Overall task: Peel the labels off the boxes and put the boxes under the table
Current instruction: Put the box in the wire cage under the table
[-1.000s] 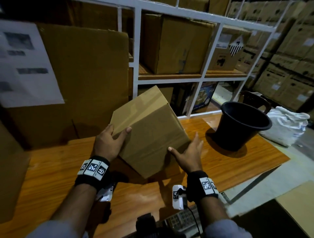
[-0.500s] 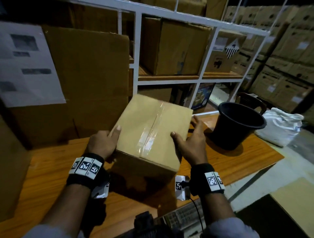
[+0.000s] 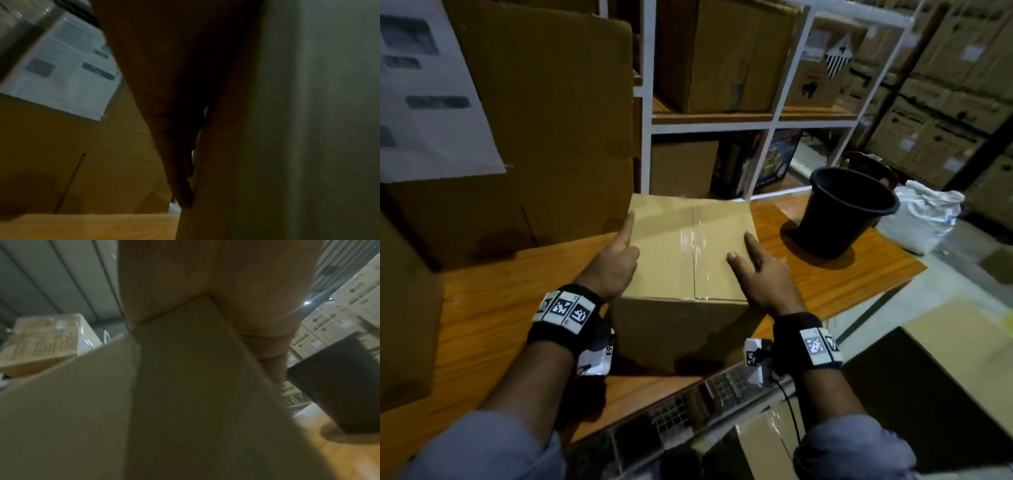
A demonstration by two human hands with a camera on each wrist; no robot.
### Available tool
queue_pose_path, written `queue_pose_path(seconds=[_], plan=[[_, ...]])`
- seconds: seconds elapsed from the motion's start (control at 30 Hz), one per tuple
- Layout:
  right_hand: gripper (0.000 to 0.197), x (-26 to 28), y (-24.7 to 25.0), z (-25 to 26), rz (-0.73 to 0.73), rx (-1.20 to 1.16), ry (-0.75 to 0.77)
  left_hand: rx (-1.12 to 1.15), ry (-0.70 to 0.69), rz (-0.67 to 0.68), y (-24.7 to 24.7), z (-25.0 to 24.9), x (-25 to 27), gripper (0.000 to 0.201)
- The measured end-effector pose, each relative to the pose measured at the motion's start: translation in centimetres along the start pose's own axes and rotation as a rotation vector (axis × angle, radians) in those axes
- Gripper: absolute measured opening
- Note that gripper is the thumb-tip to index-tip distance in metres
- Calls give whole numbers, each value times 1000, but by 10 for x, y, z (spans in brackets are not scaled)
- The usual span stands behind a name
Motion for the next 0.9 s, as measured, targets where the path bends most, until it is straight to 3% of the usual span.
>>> queue_pose_path(seconds=[0.1,0.27,0.47,0.6,0.9], plan=[[74,13,1,-6,1,-11,-3,-25,-47,-46,-6,0,13,57],[77,34,2,-14,-1,-4,-6,-89,-81,-96,-10,-3,39,66],[78,54,4,-27,21,-61,84,-229,-37,-184,-19,-19,83,64],[78,71,12,-38,54,-83,172,-209,-35,-260,-34,-33,123,63],[78,115,80,-111,36,-108,323,-139,-89,-357,-106,-61,199,65]])
Point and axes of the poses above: each hand's wrist, its own x-axis away from the middle knuckle, its own y-axis out of the back of the hand, z = x × y, the point moved 5 cm from there along -x, towards the middle knuckle, and after that the axes turned 13 degrees about -y, right-handed, at the moved point
